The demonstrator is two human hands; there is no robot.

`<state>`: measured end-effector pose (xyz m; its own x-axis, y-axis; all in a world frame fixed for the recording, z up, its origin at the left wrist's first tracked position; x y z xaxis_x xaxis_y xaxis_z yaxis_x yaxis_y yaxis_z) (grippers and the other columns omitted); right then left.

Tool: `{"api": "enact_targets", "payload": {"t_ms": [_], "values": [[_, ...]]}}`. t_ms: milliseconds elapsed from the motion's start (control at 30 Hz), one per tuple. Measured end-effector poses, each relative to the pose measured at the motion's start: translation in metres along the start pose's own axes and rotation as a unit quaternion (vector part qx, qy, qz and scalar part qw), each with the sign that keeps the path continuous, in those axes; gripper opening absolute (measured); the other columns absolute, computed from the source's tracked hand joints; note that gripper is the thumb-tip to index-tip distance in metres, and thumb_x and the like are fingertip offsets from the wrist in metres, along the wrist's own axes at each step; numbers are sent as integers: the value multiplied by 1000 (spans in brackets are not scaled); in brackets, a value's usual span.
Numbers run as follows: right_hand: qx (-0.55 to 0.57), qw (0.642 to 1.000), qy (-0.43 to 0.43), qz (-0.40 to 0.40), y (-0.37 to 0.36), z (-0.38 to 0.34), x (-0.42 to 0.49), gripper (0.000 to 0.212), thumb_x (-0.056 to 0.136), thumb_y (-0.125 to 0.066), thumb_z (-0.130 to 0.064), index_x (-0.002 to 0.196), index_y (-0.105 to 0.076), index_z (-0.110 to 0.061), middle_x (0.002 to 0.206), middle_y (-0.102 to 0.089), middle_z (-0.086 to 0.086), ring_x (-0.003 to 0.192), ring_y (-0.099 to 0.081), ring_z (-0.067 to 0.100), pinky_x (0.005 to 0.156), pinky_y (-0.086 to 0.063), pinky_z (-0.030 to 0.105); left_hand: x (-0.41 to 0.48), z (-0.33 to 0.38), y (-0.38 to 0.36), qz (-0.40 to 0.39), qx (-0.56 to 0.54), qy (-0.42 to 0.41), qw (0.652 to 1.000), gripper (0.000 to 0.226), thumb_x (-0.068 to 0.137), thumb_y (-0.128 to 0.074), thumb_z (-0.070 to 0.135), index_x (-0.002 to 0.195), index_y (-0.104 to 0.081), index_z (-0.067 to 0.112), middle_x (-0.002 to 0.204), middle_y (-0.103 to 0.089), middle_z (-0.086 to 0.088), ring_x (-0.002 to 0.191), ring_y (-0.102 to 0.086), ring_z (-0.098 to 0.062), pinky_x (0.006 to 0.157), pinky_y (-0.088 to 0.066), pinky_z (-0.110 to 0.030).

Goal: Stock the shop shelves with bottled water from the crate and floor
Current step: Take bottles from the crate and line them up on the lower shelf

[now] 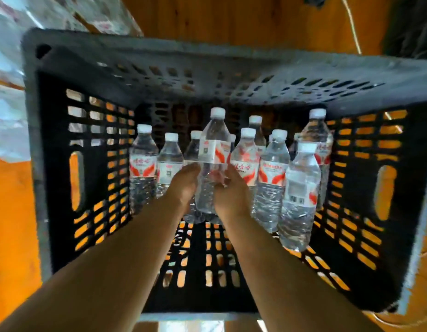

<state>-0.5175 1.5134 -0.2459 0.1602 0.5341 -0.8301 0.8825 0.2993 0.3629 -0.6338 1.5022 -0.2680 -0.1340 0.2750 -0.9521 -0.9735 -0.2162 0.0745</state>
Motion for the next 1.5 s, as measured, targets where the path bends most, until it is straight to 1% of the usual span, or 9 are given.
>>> {"api": "enact_targets", "payload": {"t_ms": [200,367,633,733,833,967,1067,1333,1500], "values": [[25,999,-4,-21,2,7,8,58,89,-43,7,140,-40,-22,137,-50,3,105,-58,13,55,-43,2,3,-2,-10,-54,2,-8,999,34,98,-40,36,108,-62,12,102,-69,-10,93,-65,-23,82,-51,-34],[17,1000,9,9,-5,17,0,26,92,-49,-10,112,-62,-22,110,-63,10,95,-65,25,79,-56,36,-22,-3,-6,-58,-15,-33,998,13,96,-48,23,105,-43,15,98,-60,-7,78,-60,-15,58,-46,-27],[97,994,48,-16,5,-26,-66,41,76,-73,-28,109,-49,-20,104,-65,-4,100,-63,21,90,-50,41,-81,12,35,-37,19,-90,995,17,100,-39,24,87,-50,18,89,-59,1,81,-57,-15,66,-47,-28],[153,987,31,-41,18,-54,-99,40,73,-76,-21,105,-51,-19,102,-67,-1,98,-65,24,92,-50,47,-119,41,55,-44,-9,-123,991,9,95,-49,16,104,-51,17,98,-56,3,84,-56,-12,62,-45,-24],[219,972,37,-75,32,-93,-137,32,71,-76,-13,97,-57,-14,99,-68,10,94,-66,31,88,-51,50,-164,71,66,-103,-43,-122,986,32,90,-57,13,122,-50,16,107,-61,-1,93,-60,-19,65,-44,-27],[283,945,72,-148,48,-158,-209,26,69,-66,-10,94,-58,-10,85,-67,11,77,-65,26,76,-52,42,-250,111,86,-180,-51,-142,972,24,83,-62,31,106,-64,24,97,-69,3,97,-63,-20,81,-49,-36],[256,938,121,-199,59,-210,-268,27,69,-63,-13,96,-61,-10,81,-69,8,75,-66,23,73,-52,37,-320,140,104,-216,-66,-190,956,44,76,-68,37,117,-61,22,107,-69,-1,102,-64,-24,87,-50,-42],[77,906,289,-300,76,-326,-454,27,81,-63,-16,107,-64,-22,102,-72,-1,98,-66,17,87,-48,33,-531,183,187,-85,-159,-377,909,45,76,-71,17,118,-57,23,100,-69,4,84,-68,-10,60,-52,-24],[-19,851,377,-366,49,-364,-577,37,83,-63,-11,117,-56,-24,113,-66,0,104,-63,17,79,-51,26,-640,148,254,20,-238,-447,862,42,70,-69,20,110,-61,26,98,-70,5,90,-66,-15,72,-54,-35]]}}
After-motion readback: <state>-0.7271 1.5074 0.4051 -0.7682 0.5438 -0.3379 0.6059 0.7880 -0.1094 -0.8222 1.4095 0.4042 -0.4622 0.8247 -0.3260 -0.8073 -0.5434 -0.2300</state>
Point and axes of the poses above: each hand's wrist, its own x-axis towards the middle knuckle, its own y-axis out of the back of the hand, z = x × y, the point moved 7 cm from there along x, towards the middle knuckle
